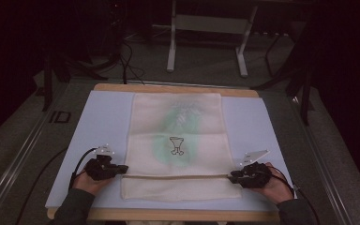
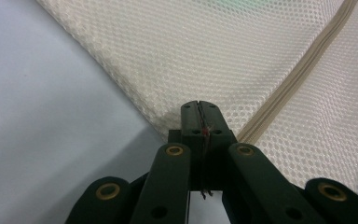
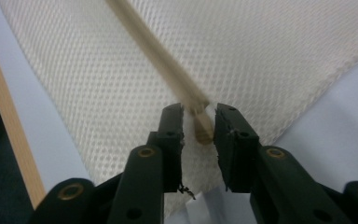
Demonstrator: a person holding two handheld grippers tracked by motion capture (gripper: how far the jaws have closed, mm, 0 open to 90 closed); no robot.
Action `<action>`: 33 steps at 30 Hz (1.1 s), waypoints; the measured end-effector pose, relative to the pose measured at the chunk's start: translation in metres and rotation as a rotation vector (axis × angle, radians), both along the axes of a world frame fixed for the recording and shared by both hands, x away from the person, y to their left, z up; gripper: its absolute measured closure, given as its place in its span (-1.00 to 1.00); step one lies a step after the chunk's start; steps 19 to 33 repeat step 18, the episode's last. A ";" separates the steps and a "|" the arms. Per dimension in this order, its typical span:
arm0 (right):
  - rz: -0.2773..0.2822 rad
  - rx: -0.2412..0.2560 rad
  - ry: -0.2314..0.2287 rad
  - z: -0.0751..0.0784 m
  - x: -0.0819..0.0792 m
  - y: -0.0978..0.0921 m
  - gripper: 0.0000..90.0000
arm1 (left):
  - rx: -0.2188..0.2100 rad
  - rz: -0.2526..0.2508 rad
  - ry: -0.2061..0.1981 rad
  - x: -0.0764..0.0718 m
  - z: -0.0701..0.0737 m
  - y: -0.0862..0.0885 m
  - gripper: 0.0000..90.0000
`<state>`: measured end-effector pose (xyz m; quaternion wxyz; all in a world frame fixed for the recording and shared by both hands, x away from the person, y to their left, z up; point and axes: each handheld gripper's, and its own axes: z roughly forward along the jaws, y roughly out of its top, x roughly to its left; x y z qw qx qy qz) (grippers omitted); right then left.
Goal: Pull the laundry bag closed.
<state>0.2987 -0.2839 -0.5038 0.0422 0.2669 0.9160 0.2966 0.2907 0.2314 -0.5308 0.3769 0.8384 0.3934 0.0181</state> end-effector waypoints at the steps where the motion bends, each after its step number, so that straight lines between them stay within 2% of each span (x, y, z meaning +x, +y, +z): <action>1: -0.019 0.012 -0.012 0.000 0.000 -0.001 0.52 | 0.000 0.002 -0.004 0.000 0.000 0.001 0.99; 4: -0.051 0.051 -0.039 0.000 0.000 -0.003 0.49 | -0.010 0.010 -0.010 0.000 0.001 0.002 0.99; 6: -0.082 0.058 -0.059 -0.002 0.001 -0.004 0.45 | -0.024 0.025 -0.029 0.000 0.004 0.005 0.99; 8: -0.128 0.077 -0.078 -0.002 0.002 -0.007 0.43 | -0.030 0.041 -0.049 0.000 0.005 0.007 0.99; 11: -0.216 0.130 -0.094 -0.002 0.005 -0.012 0.42 | -0.042 0.069 -0.074 -0.001 0.008 0.011 0.99; 13: -0.255 0.141 -0.107 -0.003 0.007 -0.015 0.41 | -0.044 0.088 -0.082 -0.001 0.008 0.013 0.99; 15: -0.280 0.145 -0.116 -0.004 0.008 -0.016 0.39 | -0.031 0.114 -0.085 0.000 0.007 0.015 0.99; 17: -0.301 0.144 -0.128 -0.005 0.008 -0.018 0.35 | 0.006 0.171 -0.091 0.001 0.005 0.018 0.97; 18: -0.301 0.144 -0.128 -0.005 0.008 -0.018 0.35 | 0.006 0.171 -0.091 0.001 0.005 0.018 0.92; 33: -0.301 0.144 -0.128 -0.005 0.008 -0.018 0.35 | 0.006 0.171 -0.091 0.001 0.005 0.018 0.92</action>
